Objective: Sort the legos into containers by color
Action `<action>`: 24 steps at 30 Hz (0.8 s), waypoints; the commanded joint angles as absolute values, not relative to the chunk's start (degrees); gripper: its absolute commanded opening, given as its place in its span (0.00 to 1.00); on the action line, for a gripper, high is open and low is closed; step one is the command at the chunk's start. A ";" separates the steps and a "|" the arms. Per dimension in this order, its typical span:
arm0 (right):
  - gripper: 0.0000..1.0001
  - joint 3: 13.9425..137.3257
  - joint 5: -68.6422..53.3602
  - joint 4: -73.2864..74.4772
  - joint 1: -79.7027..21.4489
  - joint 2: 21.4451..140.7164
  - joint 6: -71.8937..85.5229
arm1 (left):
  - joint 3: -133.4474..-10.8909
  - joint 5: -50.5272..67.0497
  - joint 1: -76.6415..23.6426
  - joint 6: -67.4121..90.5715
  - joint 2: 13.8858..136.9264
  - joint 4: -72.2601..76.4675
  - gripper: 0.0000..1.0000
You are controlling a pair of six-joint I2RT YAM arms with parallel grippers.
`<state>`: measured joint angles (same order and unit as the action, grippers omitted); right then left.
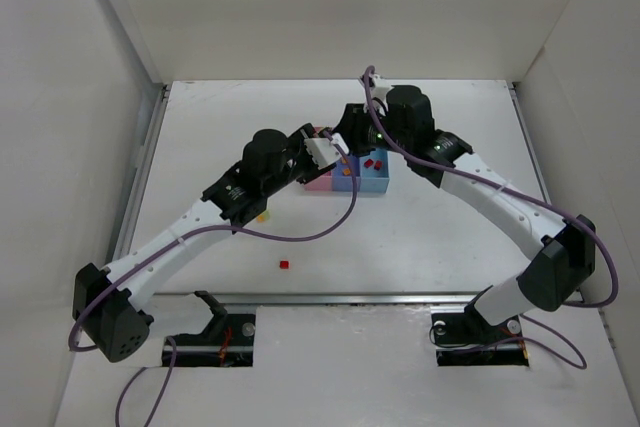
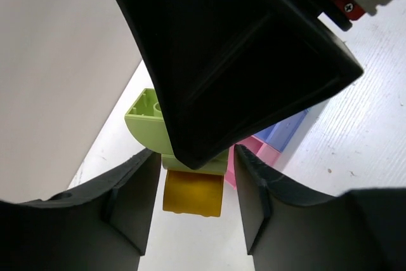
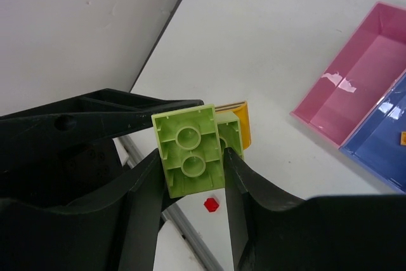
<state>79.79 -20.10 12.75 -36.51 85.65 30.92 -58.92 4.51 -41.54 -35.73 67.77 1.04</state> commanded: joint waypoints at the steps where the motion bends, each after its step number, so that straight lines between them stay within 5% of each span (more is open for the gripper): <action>1: 0.00 80.68 -21.62 8.96 -37.09 85.34 31.03 | -60.03 5.27 -41.75 -34.89 67.41 2.90 0.43; 6: 0.00 80.68 -22.67 8.44 -37.62 85.34 31.03 | -60.03 5.27 -41.75 -34.89 67.93 3.43 0.36; 14: 0.00 80.07 -22.68 8.44 -37.62 85.87 30.50 | -60.03 5.27 -41.75 -34.89 67.94 3.43 0.00; 24: 0.00 78.40 -19.07 8.44 -37.62 84.81 29.97 | -57.23 8.26 -38.41 -33.57 65.57 -6.32 0.00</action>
<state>78.63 -20.67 12.29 -37.21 85.91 30.39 -58.78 7.75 -39.90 -34.70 67.81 -1.56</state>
